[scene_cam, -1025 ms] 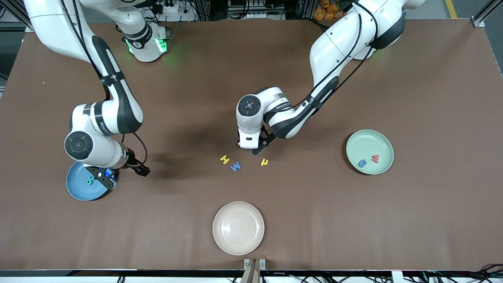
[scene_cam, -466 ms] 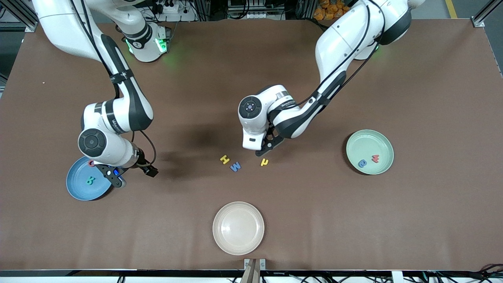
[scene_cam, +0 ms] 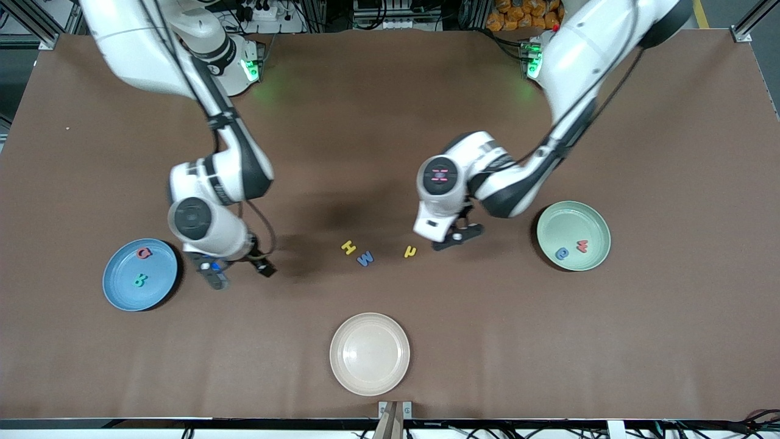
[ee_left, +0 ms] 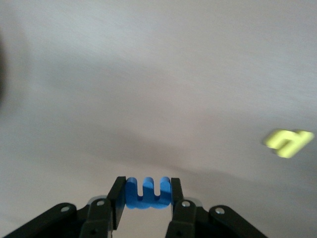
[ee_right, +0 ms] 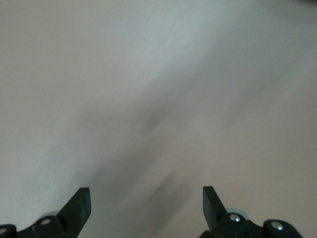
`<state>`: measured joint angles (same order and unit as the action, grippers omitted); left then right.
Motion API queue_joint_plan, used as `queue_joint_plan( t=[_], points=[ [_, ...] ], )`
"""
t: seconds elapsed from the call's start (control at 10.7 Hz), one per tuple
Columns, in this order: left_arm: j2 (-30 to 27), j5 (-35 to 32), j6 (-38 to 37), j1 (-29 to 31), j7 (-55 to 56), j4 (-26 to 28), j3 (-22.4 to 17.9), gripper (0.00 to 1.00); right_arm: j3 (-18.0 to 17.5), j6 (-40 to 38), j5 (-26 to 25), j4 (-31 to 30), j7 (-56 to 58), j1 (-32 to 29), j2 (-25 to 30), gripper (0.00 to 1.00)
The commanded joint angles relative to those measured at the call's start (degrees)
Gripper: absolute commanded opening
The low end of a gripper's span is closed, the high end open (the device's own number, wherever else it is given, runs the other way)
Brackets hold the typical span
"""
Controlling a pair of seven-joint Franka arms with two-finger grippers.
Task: Sort uppercase to blue plate, lowercase to green plate
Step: 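Carry the blue w to the green plate while the right gripper reaches letters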
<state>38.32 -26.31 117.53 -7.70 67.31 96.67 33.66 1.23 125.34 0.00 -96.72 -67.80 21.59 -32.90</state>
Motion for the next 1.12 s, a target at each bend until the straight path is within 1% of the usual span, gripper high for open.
queue_joint_plan(
  t=[0.0, 0.19, 0.37, 0.47, 0.65, 0.75, 0.93, 1.03],
  points=[
    [-11.49, 0.29, 4.72, 9.07, -8.3, 15.44, 2.63, 0.0, 0.36, 2.07, 0.96, 2.94, -2.16, 3.88, -3.22, 1.0],
    [-16.59, 0.2, 10.41, 17.15, -16.46, 23.79, 4.57, 0.0, 0.18, 6.39, 4.98, 2.24, -2.07, 5.83, -4.1, 1.0],
    [-20.99, -0.58, 14.64, 22.01, -24.29, 29.51, 4.57, 0.0, 0.18, 7.02, 7.02, 2.59, -2.16, 7.23, -4.89, 1.0],
    [-22.14, -1.98, 16.75, 25.68, -27.9, 31.72, 4.57, 0.0, 0.18, 8.06, 8.16, 2.5, -2.25, 7.85, -5.42, 1.0],
    [-22.68, -2.78, 21.75, 32.54, -36.41, 34.89, 4.57, 0.0, 0.18, 9.82, 8.35, 2.59, -2.25, 9.34, -6.73, 1.0],
    [-22.59, -3.92, 24.65, 34.49, -38.02, 36.12, 4.57, 0.0, 0.18, 11.57, 8.35, 2.5, -2.33, 10.39, -7.87, 1.0],
    [-21.11, -9.44, 27.04, 38.36, -38.22, 36.75, 4.57, 0.0, 0.27, 13.08, 8.26, 2.5, -2.77, 11.72, -9.37, 1.0],
    [-20.92, -10.07, 27.14, 39.07, -38.22, 36.84, 4.57, 0.0, 0.27, 13.35, 8.26, 2.5, -3.12, 12.24, -9.73, 1.0]
  ],
)
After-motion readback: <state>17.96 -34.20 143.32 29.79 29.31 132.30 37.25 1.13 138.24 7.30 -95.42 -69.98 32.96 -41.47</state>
